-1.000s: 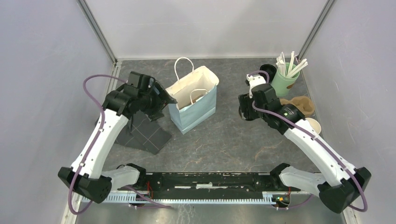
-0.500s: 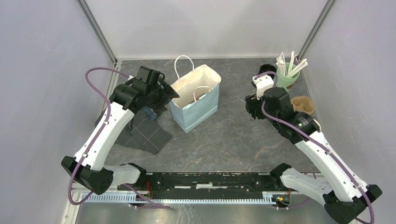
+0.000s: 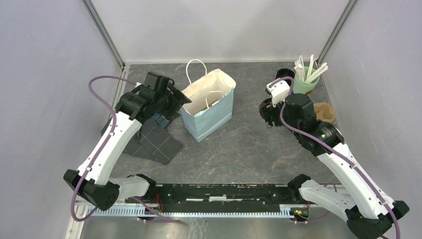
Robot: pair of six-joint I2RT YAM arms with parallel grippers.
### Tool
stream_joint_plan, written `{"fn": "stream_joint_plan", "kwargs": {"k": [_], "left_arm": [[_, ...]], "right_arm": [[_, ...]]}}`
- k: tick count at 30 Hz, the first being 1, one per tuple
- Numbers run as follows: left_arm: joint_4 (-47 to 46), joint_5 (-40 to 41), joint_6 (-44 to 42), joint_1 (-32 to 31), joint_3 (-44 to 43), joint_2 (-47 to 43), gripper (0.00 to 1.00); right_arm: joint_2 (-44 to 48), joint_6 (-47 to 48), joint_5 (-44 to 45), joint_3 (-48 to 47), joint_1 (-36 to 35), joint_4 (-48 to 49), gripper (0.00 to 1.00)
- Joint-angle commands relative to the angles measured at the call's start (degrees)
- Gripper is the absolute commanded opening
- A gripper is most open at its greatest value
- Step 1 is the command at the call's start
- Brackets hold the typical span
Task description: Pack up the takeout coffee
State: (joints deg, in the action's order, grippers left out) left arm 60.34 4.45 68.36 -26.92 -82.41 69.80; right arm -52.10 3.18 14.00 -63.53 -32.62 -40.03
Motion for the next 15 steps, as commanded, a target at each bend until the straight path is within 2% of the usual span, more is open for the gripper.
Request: {"fn": "stream_joint_plan", "kwargs": {"k": [1,4,7,15], "left_arm": [[-3.84,0.74,1.43,-0.5,-0.47,2.4,0.73],[-3.67,2.91,-0.92,-0.59,-0.9,3.47,0.64],[-3.56,4.58,-2.49,-0.59,-0.64,4.1,0.58],[-3.22,6.48,-3.68,-0.59,-1.02,5.18,0.49]], "right_arm": [[1.92,7.19,-4.02,-2.0,-0.08,2.7,0.04],[3.12,9.67,-5.03,-2.05,-0.05,2.58,0.0],[3.4,12.06,-6.66,-3.07,-0.1,0.77,0.0],[3.83,15.96,-8.3,-5.11,-0.04,-0.1,0.0]]}}
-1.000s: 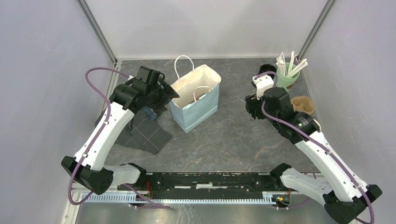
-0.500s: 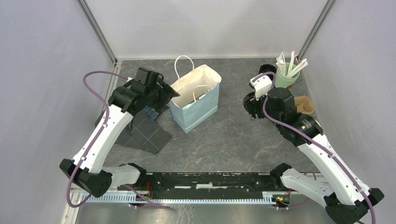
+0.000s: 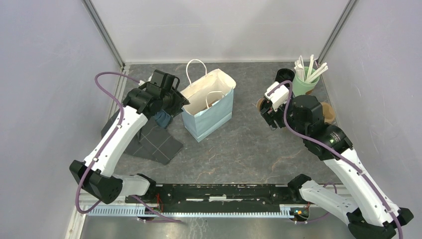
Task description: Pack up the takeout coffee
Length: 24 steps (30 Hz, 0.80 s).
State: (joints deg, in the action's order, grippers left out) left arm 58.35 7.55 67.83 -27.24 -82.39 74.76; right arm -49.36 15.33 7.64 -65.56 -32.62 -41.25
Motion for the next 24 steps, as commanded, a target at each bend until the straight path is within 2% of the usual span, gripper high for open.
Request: {"fn": "stream_joint_plan", "kwargs": {"k": [1,10,12,15,19,24], "left_arm": [[-1.23,3.38,-3.57,-0.27,-1.24,0.47,0.47],[-4.31,2.89,-5.96,-0.27,-0.59,1.05,0.21],[-8.75,3.29,-9.02,-0.27,0.31,0.4,0.13],[-15.42,0.05,-18.33,-0.18,-1.49,2.11,0.03],[-18.76,-4.55,-27.86,-0.18,-5.73,5.39,0.02],[-25.19,-7.27,-35.74,-0.26,-2.1,3.18,0.02]], "right_arm": [[1.4,4.63,-2.8,-3.23,-0.05,1.47,0.0],[1.89,10.94,-7.46,-5.98,-0.01,4.01,0.0],[1.03,12.61,-9.19,-7.21,-0.1,3.6,0.0],[-0.13,15.35,-11.52,-8.93,-0.09,3.05,0.0],[-1.99,19.03,-14.7,-11.74,-0.07,1.73,0.0],[-3.03,23.89,-22.82,-13.59,-0.14,0.63,0.0]]}}
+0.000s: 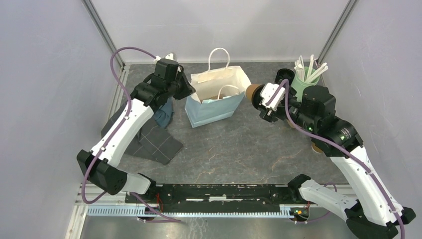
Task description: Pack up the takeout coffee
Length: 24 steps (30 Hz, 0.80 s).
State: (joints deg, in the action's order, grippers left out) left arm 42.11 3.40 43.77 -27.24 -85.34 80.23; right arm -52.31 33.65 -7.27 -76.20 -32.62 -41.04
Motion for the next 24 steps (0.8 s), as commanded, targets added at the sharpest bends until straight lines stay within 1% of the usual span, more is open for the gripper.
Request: {"fn": "stream_joint_plan", "kwargs": {"k": [1,5,9,12,14,18,21,24], "left_arm": [[-10.71,-4.17,-13.54,-0.26,2.8,-3.36,0.02],[-17.3,-5.95,-20.58,-0.27,11.73,-8.77,0.02],[-22.11,-7.43,-25.01,-0.27,20.72,-14.5,0.02],[-24.14,-8.72,-25.13,-0.27,25.69,-17.04,0.02],[-24.93,-8.96,-24.5,-0.27,27.88,-18.32,0.02],[-28.91,-10.23,-22.93,-0.33,33.18,-22.06,0.02],[-34.19,-10.55,-22.63,-0.61,38.29,-26.17,0.02],[-36.12,-10.65,-23.93,-1.0,40.81,-28.5,0.02]], "right_arm": [[-0.2,5.72,-8.95,-3.03,-0.06,0.52,0.0],[-1.15,5.55,-10.99,-4.22,-0.12,0.3,0.0],[-1.63,5.65,-15.97,-4.34,-0.1,-0.13,0.0],[-1.47,7.23,-23.44,-2.04,-0.16,0.3,0.0],[-1.03,6.52,-25.8,-1.09,-0.23,2.04,0.0],[0.04,6.33,-26.39,1.29,-0.42,5.27,0.0],[-1.98,7.66,-26.17,0.39,-0.84,3.04,0.0],[-4.53,9.67,-24.74,-1.85,-1.65,0.38,0.0]]}}
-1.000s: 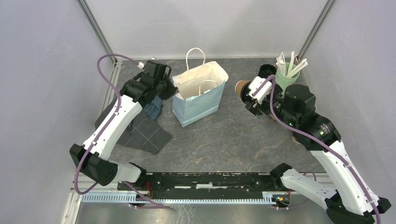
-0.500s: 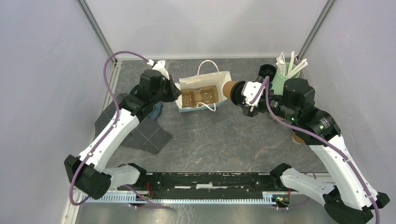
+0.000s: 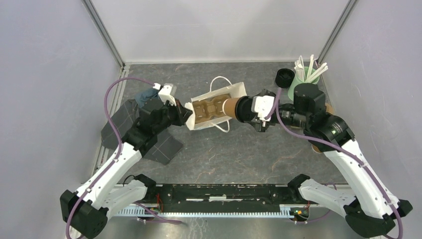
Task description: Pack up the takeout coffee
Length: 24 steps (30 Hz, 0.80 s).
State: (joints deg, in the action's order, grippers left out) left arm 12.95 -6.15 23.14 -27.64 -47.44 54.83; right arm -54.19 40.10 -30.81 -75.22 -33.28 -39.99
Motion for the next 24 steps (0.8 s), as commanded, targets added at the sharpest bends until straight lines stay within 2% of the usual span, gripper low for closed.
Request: {"fn": "stream_joint_plan", "kwargs": {"k": [1,5,9,15,19,24], "left_arm": [[-7.0,-1.19,-3.77,-0.8,3.29,-3.54,0.02],[-5.06,-0.4,-3.66,-2.11,3.58,-3.4,0.02],[-4.64,1.96,-1.09,-3.94,4.2,-4.42,0.02],[-4.11,5.84,1.73,-5.29,7.28,-6.7,0.02],[-4.16,4.49,3.14,-5.41,9.24,-7.37,0.02],[-3.97,2.44,4.68,-5.41,9.94,-8.25,0.02]], "right_arm": [[-3.41,4.12,-0.34,-3.52,-1.55,-1.25,0.0],[-6.91,5.95,2.87,-5.9,-4.83,-3.03,0.0],[-10.09,6.43,10.38,-6.85,-11.04,-4.53,0.0],[-11.48,2.75,20.59,-1.82,-17.58,-1.45,0.0],[-11.98,1.43,24.08,2.73,-20.5,0.73,0.0],[-14.68,0.51,27.09,0.68,-23.28,-0.72,0.0]]}}
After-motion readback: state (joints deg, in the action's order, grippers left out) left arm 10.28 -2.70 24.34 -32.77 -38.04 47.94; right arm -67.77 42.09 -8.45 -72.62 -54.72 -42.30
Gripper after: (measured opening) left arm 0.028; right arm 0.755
